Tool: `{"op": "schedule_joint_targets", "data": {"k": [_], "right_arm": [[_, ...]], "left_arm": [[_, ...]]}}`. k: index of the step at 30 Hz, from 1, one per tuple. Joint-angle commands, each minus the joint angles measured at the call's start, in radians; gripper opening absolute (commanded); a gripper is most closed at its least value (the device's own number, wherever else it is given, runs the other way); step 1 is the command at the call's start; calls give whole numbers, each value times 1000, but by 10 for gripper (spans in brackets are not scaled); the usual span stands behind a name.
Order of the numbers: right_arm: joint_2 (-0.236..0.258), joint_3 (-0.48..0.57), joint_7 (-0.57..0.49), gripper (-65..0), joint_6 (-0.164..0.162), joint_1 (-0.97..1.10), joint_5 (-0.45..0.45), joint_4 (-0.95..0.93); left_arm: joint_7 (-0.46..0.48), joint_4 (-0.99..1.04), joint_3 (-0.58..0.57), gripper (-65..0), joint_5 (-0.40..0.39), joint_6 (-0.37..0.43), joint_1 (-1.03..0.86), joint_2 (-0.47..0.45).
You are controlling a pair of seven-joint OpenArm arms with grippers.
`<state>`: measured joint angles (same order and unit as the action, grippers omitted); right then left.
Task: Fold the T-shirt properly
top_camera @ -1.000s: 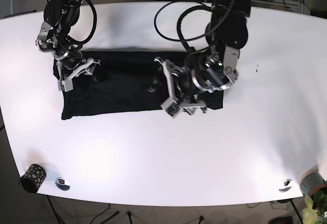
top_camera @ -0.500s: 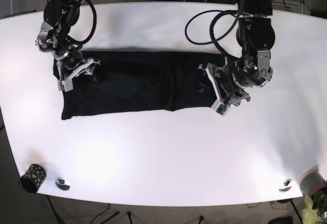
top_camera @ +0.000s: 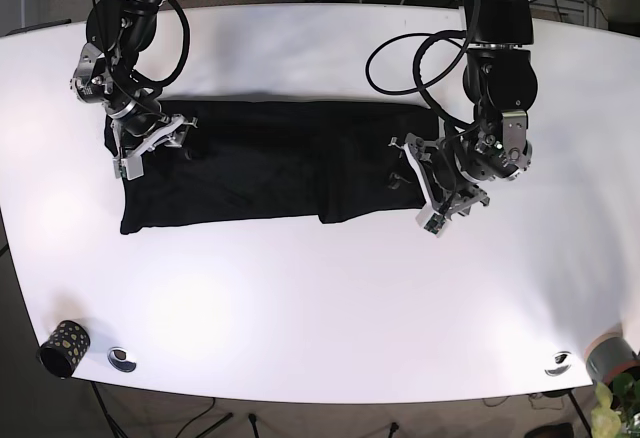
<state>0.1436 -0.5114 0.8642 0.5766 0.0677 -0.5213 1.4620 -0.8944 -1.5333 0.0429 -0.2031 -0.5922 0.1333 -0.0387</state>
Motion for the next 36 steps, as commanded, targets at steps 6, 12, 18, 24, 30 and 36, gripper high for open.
{"op": "schedule_joint_targets", "data": {"k": [6,12,18,24,30,36], "right_arm": [[6,0,10,-227,1,-6,-4,19],[4,-5,13,-227,1,-4,-6,116],[14,-10,13,-227,-7,-6,-81,168],[80,-85,53,-225,-8,-13,-241,164],[136,-174,105,-220,-8,-55,-274,162],[215,-209,108,-220,0,-118,-277,1]], "left_arm": [[-12,-135,-94,-265,-11,-4,29,43],[-7,-108,-229,-265,-6,-1,-5,44],[50,53,-275,-265,-5,1,-1,76],[88,81,-334,-265,-8,1,2,78],[87,-111,-328,-265,-9,-2,-14,72],[60,-195,-231,-265,-11,-4,-56,23]]}}
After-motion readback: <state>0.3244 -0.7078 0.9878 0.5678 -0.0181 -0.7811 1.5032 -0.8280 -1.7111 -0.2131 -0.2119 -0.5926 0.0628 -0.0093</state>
